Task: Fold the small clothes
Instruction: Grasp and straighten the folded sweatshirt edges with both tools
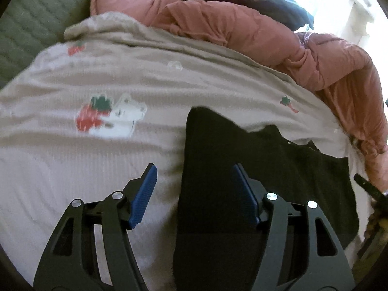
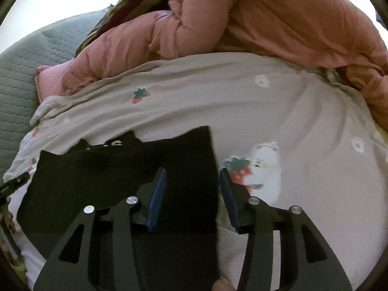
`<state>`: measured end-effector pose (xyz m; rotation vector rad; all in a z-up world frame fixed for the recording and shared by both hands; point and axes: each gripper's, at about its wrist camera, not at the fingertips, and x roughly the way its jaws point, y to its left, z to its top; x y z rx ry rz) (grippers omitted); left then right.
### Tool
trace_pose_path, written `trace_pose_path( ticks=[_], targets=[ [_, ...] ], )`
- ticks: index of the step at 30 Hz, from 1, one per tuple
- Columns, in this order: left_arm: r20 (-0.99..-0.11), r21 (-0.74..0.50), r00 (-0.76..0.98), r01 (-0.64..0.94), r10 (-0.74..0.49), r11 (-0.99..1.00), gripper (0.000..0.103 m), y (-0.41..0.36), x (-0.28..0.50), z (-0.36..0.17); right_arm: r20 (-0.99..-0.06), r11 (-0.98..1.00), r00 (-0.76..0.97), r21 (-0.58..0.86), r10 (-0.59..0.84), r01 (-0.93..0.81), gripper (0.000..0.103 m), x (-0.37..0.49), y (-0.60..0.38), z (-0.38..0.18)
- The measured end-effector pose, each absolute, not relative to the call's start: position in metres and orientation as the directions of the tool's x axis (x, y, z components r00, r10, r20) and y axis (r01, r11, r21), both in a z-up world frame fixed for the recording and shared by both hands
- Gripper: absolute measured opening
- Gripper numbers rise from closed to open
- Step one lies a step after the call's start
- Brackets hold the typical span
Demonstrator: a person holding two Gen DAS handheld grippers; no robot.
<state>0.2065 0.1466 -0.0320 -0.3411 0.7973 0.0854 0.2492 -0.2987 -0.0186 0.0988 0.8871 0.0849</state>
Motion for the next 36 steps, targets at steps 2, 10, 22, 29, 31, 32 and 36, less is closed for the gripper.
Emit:
trace_pose_path(
  ticks=[2, 10, 22, 29, 31, 32, 36],
  targets=[
    [-0.721, -0.267, 0.690, -0.196, -0.061, 0.944, 0.057, 0.146, 0.204, -0.039, -0.780, 0.992, 0.615, 0.123, 0.114, -0.028, 0.049, 0.249, -0.303, -0.024],
    [-0.711, -0.292, 0.693, -0.138, -0.118, 0.946, 0.042, 0.133, 0.198, -0.052, -0.793, 0.984, 0.589, 0.172, 0.159, -0.034, 0.049, 0.269, -0.299, -0.035],
    [-0.623, -0.232, 0.777, -0.075, -0.089, 0.970, 0.005, 0.121, 0.184, -0.030, -0.721, 0.970, 0.663, 0.241, 0.201, -0.032, 0.007, 0.262, -0.306, -0.014],
    [-0.681, -0.184, 0.731, -0.109, -0.047, 0.977, 0.006, 0.118, 0.200, -0.044, -0.807, 0.976, 0.576, 0.205, 0.130, 0.068, 0.007, 0.274, -0.312, -0.049],
    [-0.687, -0.211, 0.723, -0.112, -0.066, 0.971, 0.007, 0.123, 0.200, -0.048, -0.815, 0.979, 0.568, 0.193, 0.118, 0.073, 0.009, 0.272, -0.310, -0.055],
    [-0.686, -0.215, 0.724, -0.114, -0.067, 0.970, 0.009, 0.124, 0.199, -0.048, -0.816, 0.980, 0.567, 0.186, 0.113, 0.072, 0.010, 0.271, -0.309, -0.055],
    [-0.670, -0.220, 0.740, -0.121, -0.060, 0.968, 0.012, 0.126, 0.189, -0.041, -0.808, 0.988, 0.583, 0.141, 0.081, 0.058, 0.020, 0.260, -0.307, -0.044]
  ],
)
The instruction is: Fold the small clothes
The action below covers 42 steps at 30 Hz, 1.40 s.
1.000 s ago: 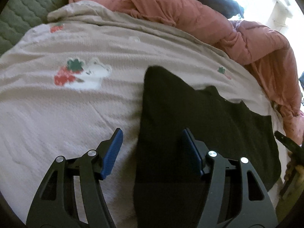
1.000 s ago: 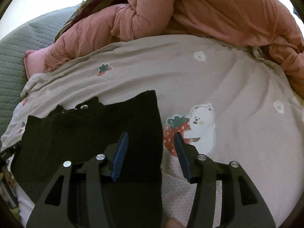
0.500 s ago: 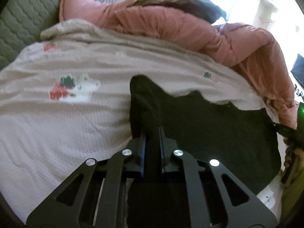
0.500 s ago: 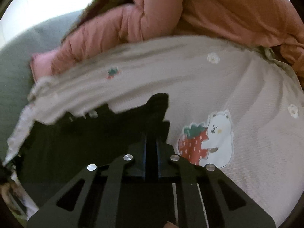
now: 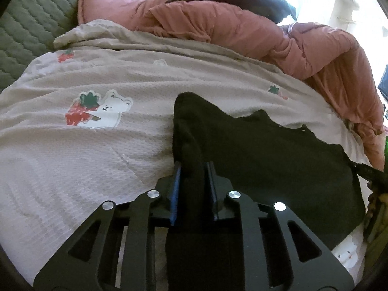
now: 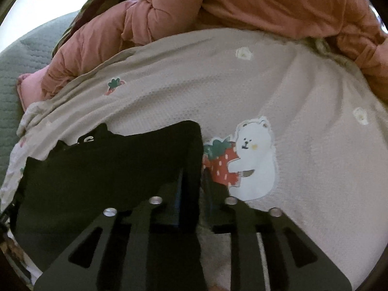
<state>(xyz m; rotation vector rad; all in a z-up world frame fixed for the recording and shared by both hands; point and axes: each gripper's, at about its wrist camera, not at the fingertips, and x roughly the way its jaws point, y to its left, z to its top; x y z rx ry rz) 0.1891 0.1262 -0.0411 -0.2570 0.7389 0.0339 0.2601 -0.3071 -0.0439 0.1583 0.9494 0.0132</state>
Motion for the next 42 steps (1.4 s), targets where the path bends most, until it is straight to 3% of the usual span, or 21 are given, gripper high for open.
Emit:
trace_pose_path(
  ticks=[4, 9, 18, 21, 30, 42],
  targets=[
    [-0.641, -0.203, 0.766, -0.112, -0.046, 0.973, 0.013, 0.123, 0.175, -0.027, -0.792, 0.989, 0.602, 0.146, 0.100, 0.028, 0.029, 0.238, -0.305, -0.032],
    [-0.622, -0.184, 0.780, -0.061, -0.068, 0.981, 0.023, 0.106, 0.161, -0.015, -0.777, 0.988, 0.615, 0.150, 0.136, -0.029, 0.032, 0.206, -0.297, -0.020],
    [-0.730, -0.128, 0.678, -0.016, -0.083, 0.992, 0.042, 0.076, 0.158, -0.038, -0.785, 0.968, 0.583, 0.081, 0.209, -0.237, 0.032, 0.169, -0.248, -0.014],
    [-0.739, -0.116, 0.670, -0.020, -0.073, 0.993, 0.043, 0.074, 0.154, -0.043, -0.800, 0.958, 0.560, 0.062, 0.215, -0.280, 0.033, 0.168, -0.236, -0.019],
    [-0.740, -0.141, 0.667, -0.026, -0.087, 0.990, 0.043, 0.078, 0.144, -0.048, -0.870, 0.962, 0.470, 0.018, 0.150, -0.273, 0.033, 0.152, -0.245, -0.044],
    [-0.733, -0.132, 0.674, -0.011, -0.090, 0.991, 0.063, 0.068, 0.131, -0.039, -0.867, 0.965, 0.466, 0.056, 0.174, -0.256, 0.034, 0.134, -0.249, -0.044]
  ],
)
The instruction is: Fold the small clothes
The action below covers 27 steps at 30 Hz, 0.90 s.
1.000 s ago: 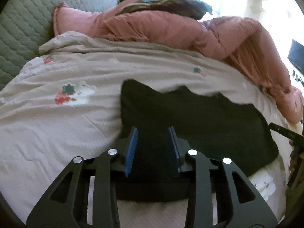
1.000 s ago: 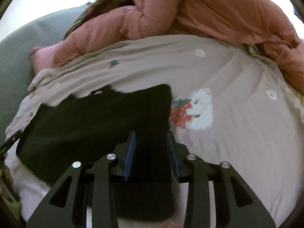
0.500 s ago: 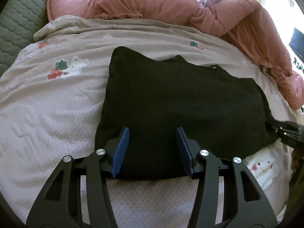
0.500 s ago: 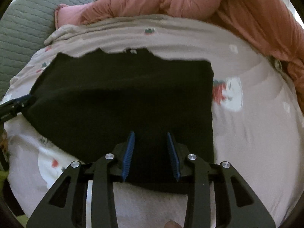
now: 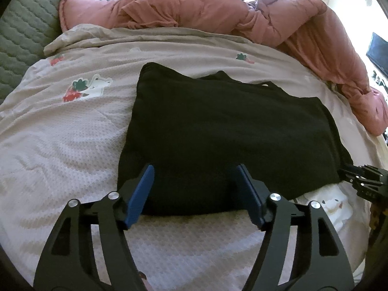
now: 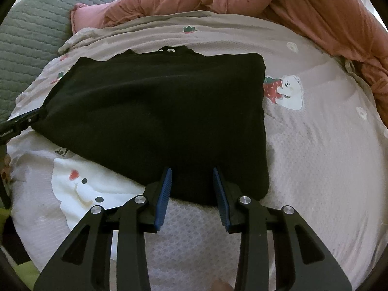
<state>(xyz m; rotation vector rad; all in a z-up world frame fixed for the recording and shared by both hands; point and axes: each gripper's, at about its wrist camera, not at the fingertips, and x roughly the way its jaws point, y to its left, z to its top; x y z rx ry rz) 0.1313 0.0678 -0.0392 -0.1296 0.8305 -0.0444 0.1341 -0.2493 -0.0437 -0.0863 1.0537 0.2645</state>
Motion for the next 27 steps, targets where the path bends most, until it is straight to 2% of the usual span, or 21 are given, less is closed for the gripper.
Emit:
trace_pose_path(
  ticks=[11, 20, 25, 27],
  targets=[
    [-0.733, -0.146, 0.673, -0.010, -0.101, 0.989, 0.068, 0.065, 0.122, -0.034, -0.869, 0.968, 0.458, 0.086, 0.189, -0.236, 0.038, 0.128, -0.251, -0.041],
    [-0.734, -0.139, 0.672, -0.012, -0.095, 0.990, 0.070, 0.064, 0.118, -0.032, -0.871, 0.968, 0.453, 0.091, 0.191, -0.232, 0.045, 0.122, -0.250, -0.036],
    [-0.737, -0.131, 0.671, -0.020, -0.084, 0.991, 0.071, 0.065, 0.114, -0.031, -0.867, 0.966, 0.453, 0.109, 0.208, -0.236, 0.054, 0.120, -0.247, -0.032],
    [-0.738, -0.132, 0.670, -0.025, -0.081, 0.991, 0.075, 0.066, 0.113, -0.030, -0.866, 0.964, 0.452, 0.114, 0.215, -0.239, 0.056, 0.119, -0.245, -0.031]
  ],
)
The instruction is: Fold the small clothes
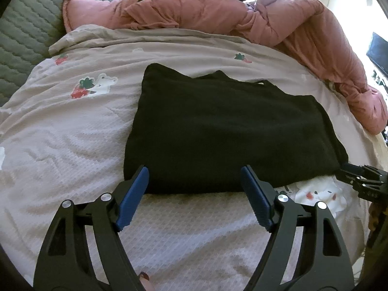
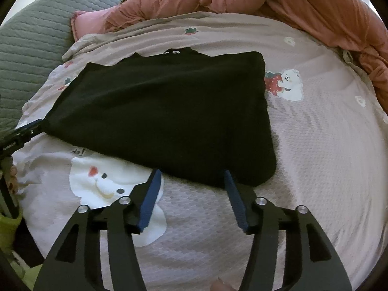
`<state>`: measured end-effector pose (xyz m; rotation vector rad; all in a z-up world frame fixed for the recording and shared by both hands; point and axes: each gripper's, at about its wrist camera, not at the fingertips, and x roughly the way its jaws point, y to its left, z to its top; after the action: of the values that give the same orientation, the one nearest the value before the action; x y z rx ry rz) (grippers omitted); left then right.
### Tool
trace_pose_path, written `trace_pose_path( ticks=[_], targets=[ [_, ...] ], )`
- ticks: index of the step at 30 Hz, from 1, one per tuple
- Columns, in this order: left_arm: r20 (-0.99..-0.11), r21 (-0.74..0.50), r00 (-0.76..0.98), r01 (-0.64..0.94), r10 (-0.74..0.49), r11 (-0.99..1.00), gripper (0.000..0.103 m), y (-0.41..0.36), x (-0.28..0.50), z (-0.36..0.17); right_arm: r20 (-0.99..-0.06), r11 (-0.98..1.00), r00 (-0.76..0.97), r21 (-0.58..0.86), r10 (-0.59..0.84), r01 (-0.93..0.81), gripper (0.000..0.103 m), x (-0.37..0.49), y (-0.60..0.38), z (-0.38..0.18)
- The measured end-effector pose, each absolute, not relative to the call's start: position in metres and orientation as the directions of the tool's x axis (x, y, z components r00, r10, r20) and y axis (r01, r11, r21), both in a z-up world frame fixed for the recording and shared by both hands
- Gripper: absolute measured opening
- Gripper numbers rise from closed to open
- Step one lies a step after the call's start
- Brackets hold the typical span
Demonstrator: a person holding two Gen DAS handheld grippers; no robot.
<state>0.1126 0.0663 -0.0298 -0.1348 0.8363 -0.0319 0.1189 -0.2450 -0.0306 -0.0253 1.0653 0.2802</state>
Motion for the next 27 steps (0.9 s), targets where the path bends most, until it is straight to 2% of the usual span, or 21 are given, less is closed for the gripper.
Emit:
trace_pose_path(
  ticks=[7, 17, 27],
  targets=[
    [-0.729, -0.124, 0.680, -0.028, -0.072, 0.992, 0.079, 0.069, 0.107, -0.025, -0.847, 0.958, 0.479, 0.111, 0.231, -0.266, 0.072, 0.114, -0.234, -0.018],
    [-0.714, -0.107, 0.699, -0.048, -0.044, 0.993, 0.091, 0.074, 0.101, -0.017, -0.830, 0.945, 0.495, 0.109, 0.256, -0.307, 0.072, 0.106, -0.216, -0.007],
    [-0.701, -0.094, 0.713, -0.069, -0.017, 0.993, 0.092, 0.080, 0.097, -0.011, -0.820, 0.926, 0.494, 0.108, 0.289, -0.363, 0.072, 0.104, -0.193, 0.002]
  ],
)
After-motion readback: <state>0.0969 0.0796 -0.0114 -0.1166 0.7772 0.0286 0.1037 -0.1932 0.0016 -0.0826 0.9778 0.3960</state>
